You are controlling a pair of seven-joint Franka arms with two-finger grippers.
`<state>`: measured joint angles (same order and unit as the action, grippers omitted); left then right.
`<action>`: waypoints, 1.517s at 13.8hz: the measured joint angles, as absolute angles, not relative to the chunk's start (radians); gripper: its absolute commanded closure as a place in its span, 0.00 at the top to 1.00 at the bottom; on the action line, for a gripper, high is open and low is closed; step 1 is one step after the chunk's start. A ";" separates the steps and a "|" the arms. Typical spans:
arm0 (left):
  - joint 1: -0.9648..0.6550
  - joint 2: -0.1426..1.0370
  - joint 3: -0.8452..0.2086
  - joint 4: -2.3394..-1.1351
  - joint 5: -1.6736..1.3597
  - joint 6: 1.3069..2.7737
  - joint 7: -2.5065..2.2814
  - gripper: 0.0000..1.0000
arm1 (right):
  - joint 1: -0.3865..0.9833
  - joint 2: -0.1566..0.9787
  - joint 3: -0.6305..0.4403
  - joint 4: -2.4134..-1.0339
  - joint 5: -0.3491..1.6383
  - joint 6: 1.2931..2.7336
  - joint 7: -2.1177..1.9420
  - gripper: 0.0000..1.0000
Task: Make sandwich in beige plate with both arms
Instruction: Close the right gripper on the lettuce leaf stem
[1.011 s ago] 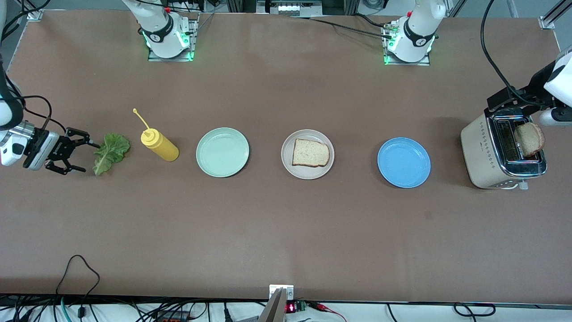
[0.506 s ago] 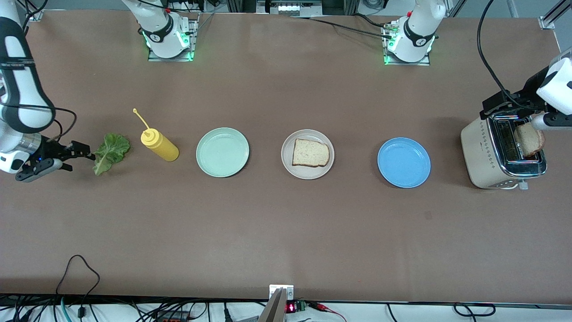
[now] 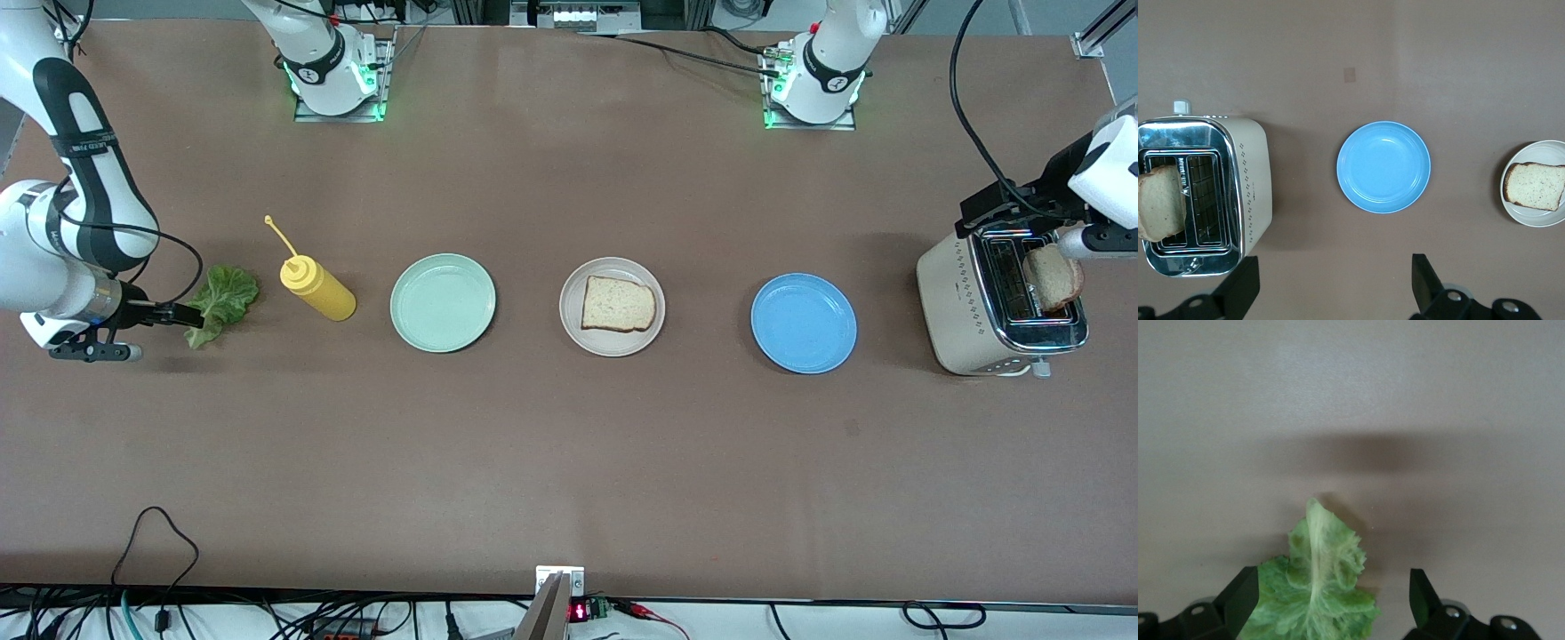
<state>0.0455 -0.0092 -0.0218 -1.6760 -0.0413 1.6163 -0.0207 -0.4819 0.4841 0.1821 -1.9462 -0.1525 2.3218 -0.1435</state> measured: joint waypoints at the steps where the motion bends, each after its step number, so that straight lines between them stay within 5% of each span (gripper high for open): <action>1: 0.045 -0.008 -0.022 -1.676 -0.041 1.616 -0.021 1.00 | -0.481 0.486 0.183 -1.946 -0.160 2.323 -0.124 1.00; 8: 0.043 0.002 -0.023 -1.676 -0.041 1.617 -0.021 1.00 | -0.467 0.523 0.187 -1.948 -0.227 2.384 -0.077 1.00; 14: 0.043 0.015 -0.025 -1.676 -0.041 1.617 -0.021 1.00 | -0.467 0.537 0.187 -1.948 -0.276 2.402 -0.076 0.34; 17: 0.042 0.014 -0.029 -1.667 -0.041 1.617 -0.023 1.00 | -0.467 0.539 0.187 -1.948 -0.313 2.402 -0.076 0.09; 21: 0.040 0.008 -0.052 -1.637 -0.041 1.616 -0.067 1.00 | -0.467 0.543 0.187 -1.948 -0.340 2.402 -0.076 0.00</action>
<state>0.0398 0.0085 -0.0525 -1.6374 -0.0413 1.6162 -0.0673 -0.4667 0.5434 0.1873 -1.9482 -0.3399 2.4019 -0.0762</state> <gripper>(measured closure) 0.000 0.960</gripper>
